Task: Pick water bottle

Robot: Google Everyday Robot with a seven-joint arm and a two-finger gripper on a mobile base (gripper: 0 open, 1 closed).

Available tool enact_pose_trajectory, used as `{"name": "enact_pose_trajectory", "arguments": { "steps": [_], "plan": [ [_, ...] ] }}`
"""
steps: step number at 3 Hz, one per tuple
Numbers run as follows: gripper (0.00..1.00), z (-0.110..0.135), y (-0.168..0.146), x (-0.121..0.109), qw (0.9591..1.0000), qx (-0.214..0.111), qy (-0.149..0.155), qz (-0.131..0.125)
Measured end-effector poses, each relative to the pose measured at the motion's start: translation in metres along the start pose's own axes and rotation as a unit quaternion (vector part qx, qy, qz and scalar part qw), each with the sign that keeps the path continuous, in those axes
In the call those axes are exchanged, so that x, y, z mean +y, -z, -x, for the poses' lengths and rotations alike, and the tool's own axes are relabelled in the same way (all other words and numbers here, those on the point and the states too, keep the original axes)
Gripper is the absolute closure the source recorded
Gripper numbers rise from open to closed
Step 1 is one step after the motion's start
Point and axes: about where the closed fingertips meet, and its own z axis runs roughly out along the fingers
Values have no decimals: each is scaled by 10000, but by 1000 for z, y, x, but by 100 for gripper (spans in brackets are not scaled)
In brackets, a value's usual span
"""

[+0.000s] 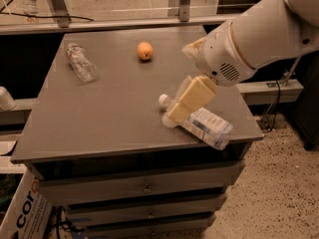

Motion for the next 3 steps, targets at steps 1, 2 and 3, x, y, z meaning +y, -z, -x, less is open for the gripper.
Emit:
{"name": "enact_pose_trajectory", "arguments": {
  "steps": [1,2,3],
  "plan": [
    [0,8,-24,-15,9994,-303,-60,-148],
    [0,20,-57,-39,9983,-493,-149,-277],
    [0,48,-85,-56,9959,-827,-192,-300]
  ]
}}
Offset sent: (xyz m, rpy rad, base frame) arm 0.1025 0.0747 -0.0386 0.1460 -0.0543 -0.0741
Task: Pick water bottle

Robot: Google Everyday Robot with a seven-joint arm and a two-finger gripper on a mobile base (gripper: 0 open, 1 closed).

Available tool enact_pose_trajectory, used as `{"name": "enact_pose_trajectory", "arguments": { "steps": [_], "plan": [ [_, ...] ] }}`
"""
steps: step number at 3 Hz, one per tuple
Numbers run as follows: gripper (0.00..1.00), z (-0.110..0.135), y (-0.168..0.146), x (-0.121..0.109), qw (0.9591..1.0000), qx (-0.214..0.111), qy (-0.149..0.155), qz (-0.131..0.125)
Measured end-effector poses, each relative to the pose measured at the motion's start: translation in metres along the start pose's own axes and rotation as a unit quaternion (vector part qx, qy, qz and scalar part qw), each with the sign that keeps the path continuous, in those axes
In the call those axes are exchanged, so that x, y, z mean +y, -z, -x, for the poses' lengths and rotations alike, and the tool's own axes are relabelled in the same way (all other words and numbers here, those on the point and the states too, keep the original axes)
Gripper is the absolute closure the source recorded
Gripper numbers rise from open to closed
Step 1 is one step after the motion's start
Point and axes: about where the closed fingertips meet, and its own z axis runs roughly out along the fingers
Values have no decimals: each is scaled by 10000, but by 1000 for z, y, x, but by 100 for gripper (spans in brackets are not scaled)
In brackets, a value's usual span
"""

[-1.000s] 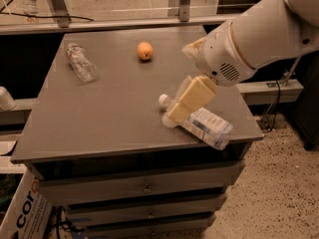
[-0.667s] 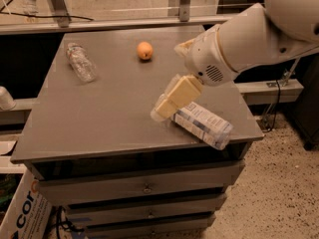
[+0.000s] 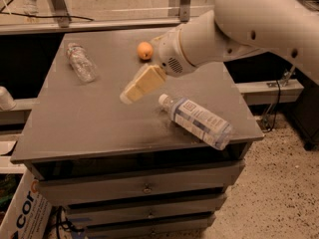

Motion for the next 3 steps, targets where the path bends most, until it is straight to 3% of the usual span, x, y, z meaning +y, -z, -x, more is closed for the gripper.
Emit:
{"name": "enact_pose_trajectory", "arguments": {
  "steps": [1,3],
  "plan": [
    [0,20,-39,-6,9998,-177,14,-12],
    [0,24,-128,-6,9998,-118,-115,93]
  ]
}}
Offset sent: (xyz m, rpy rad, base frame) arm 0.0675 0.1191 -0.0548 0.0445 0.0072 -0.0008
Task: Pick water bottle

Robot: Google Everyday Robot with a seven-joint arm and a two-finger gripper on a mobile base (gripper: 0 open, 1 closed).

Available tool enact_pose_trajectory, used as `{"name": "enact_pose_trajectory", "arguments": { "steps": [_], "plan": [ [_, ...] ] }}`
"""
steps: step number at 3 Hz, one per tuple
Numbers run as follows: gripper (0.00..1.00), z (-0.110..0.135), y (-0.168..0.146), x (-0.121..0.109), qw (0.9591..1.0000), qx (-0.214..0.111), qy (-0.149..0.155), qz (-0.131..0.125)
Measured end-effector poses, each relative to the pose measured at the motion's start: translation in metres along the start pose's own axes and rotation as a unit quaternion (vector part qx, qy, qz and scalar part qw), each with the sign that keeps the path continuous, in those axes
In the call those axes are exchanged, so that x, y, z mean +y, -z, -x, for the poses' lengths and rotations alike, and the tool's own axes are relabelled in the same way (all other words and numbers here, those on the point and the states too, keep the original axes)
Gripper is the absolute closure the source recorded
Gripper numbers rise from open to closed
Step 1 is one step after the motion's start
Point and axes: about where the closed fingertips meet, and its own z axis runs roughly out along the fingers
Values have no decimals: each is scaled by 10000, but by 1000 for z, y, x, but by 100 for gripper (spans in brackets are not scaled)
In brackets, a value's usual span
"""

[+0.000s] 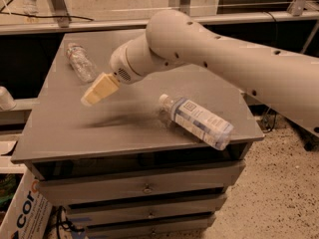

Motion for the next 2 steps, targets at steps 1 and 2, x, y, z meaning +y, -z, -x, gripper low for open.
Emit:
{"name": "enact_pose_trajectory", "arguments": {
  "steps": [1,2],
  "plan": [
    [0,4,-32,-4,9993,-324,-201,23],
    [0,4,-33,-4,9993,-324,-201,24]
  ]
}}
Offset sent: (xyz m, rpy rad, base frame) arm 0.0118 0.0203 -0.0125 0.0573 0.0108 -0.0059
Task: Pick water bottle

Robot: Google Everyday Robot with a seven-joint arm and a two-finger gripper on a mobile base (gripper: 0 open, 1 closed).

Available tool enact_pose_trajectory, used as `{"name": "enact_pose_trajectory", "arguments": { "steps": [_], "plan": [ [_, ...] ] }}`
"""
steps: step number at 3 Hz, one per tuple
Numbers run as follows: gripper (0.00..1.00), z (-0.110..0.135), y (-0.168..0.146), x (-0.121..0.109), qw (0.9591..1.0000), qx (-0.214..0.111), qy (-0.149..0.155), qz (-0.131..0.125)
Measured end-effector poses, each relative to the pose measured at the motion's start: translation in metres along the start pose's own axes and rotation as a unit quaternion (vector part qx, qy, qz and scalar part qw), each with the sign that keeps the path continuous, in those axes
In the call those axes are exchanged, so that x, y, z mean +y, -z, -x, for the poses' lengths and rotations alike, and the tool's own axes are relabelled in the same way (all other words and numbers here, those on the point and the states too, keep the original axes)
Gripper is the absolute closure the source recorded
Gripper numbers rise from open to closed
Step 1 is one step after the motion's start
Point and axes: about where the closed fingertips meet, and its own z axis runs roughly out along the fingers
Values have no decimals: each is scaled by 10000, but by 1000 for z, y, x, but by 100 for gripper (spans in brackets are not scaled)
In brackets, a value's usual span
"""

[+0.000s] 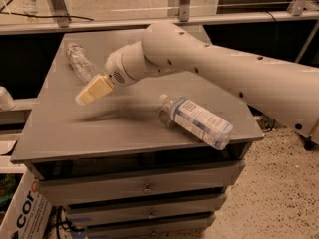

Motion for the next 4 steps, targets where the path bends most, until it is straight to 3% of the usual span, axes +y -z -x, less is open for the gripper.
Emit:
{"name": "enact_pose_trajectory", "arguments": {
  "steps": [2,4],
  "plan": [
    [0,-8,-18,-22,9969,-660,-317,-297],
    [0,-1,-40,-49,9858,-1438,-643,-578]
  ]
}}
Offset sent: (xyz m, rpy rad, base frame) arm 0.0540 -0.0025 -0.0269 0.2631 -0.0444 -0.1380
